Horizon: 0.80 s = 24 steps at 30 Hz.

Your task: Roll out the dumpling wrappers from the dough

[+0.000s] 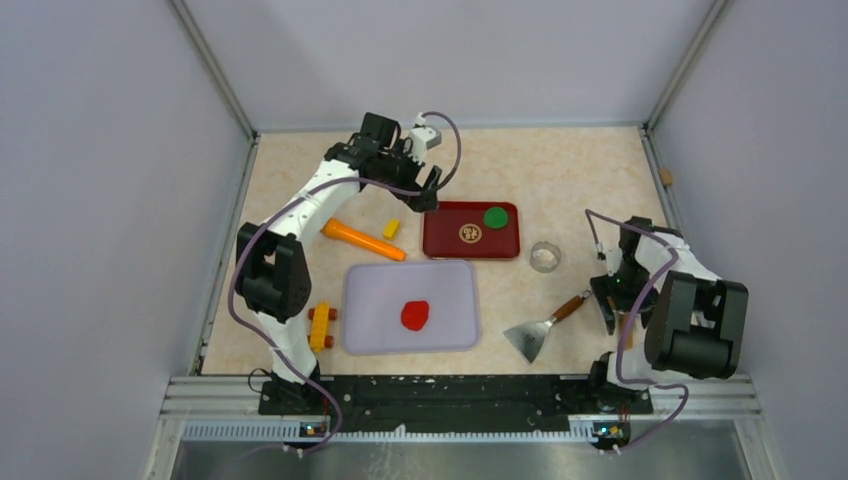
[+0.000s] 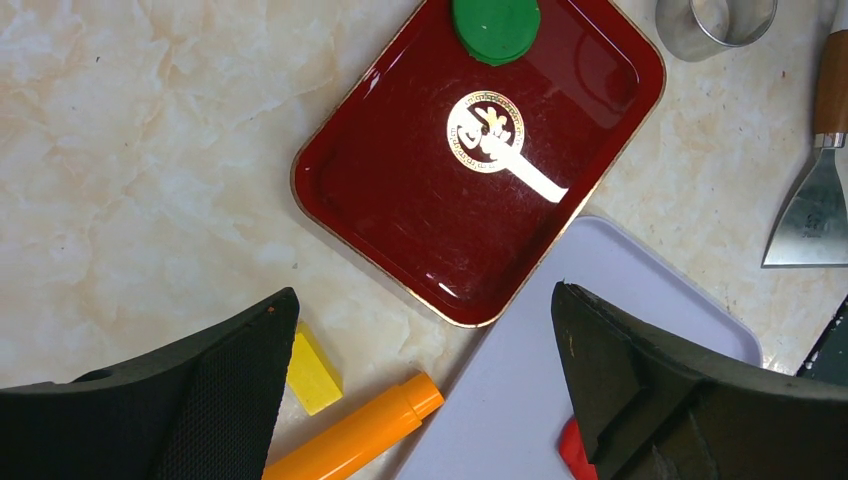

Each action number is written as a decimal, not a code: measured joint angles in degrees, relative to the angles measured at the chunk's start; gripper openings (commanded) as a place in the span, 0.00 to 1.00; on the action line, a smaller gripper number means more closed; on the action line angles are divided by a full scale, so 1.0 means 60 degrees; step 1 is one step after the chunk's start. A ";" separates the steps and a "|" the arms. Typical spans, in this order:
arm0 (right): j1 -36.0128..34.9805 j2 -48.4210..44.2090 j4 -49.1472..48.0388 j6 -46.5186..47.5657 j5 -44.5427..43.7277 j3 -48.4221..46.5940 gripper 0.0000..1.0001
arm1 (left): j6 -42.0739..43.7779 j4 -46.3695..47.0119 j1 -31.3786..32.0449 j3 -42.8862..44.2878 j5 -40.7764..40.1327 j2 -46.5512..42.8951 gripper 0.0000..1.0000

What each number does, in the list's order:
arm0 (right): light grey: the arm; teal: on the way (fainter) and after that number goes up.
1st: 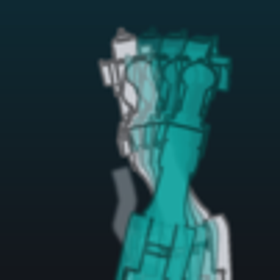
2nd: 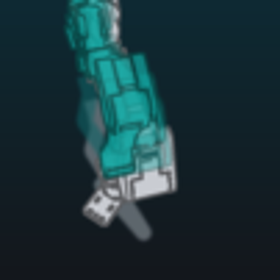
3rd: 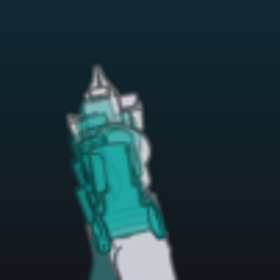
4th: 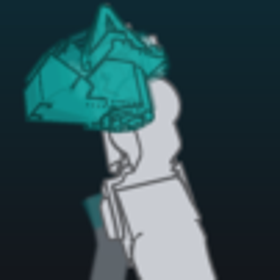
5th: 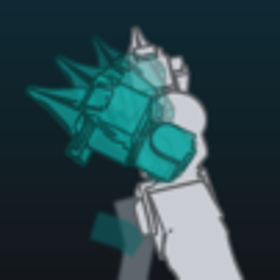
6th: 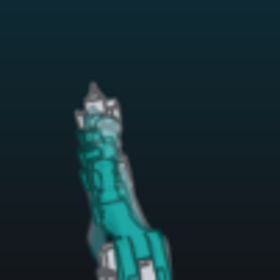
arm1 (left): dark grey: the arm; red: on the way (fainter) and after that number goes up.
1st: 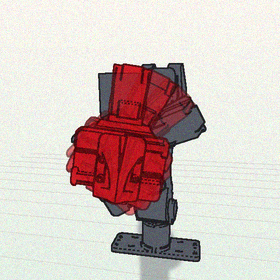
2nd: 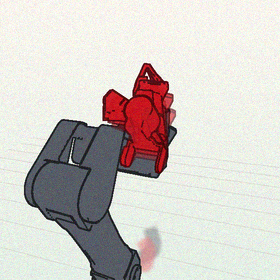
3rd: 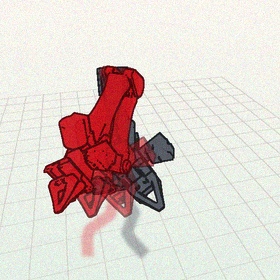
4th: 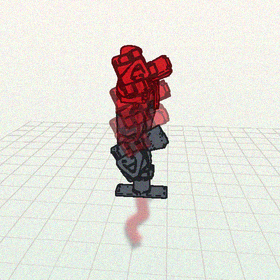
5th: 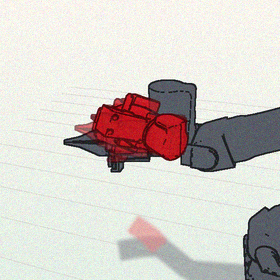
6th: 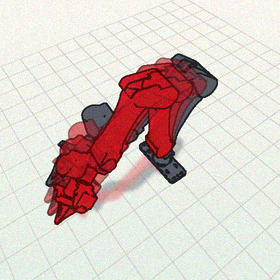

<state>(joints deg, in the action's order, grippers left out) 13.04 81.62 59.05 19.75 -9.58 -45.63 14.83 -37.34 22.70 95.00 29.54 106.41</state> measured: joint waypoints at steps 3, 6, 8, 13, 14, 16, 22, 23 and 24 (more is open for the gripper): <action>0.0000 0.0415 -0.0076 -0.0004 0.0000 0.0000 0.71 | -0.0080 -0.0007 0.0000 0.0109 -0.0029 0.0087 0.99; 0.0000 0.0692 -0.0146 0.0000 0.0007 0.0000 0.70 | -0.0193 -0.0011 0.0000 0.0197 -0.0040 0.0168 0.99; 0.0000 0.0863 -0.0164 0.0007 0.0011 0.0000 0.68 | -0.0200 -0.0036 0.0000 0.0204 -0.0069 0.0178 0.99; 0.0000 0.1304 -0.0361 0.0302 -0.0044 -0.0011 0.63 | -0.0211 -0.0066 0.0000 0.0222 -0.0084 0.0186 0.99; 0.0000 0.1362 -0.0568 0.0470 -0.0113 -0.0015 0.59 | -0.0219 -0.0069 0.0000 0.0222 -0.0087 0.0186 0.99; 0.0000 0.1461 -0.0816 0.0794 -0.0197 -0.0076 0.57 | -0.0226 -0.0069 0.0000 0.0222 -0.0102 0.0186 0.99; 0.0007 0.2029 -0.1038 0.1359 -0.0087 -0.0765 0.51 | -0.0226 -0.0069 0.0000 0.0226 -0.0215 0.0186 0.99; 0.0007 0.2197 -0.1075 0.1402 -0.0029 -0.0980 0.50 | -0.0226 -0.0069 0.0000 0.0226 -0.0240 0.0186 0.99; 0.0007 0.2422 -0.1089 0.1453 0.0004 -0.1242 0.50 | -0.0226 -0.0066 0.0000 0.0226 -0.0255 0.0186 0.99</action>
<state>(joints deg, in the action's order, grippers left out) 13.08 96.16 52.51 28.47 -9.56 -53.08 13.47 -37.74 22.70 96.36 28.01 107.53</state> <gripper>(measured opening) 0.520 0.990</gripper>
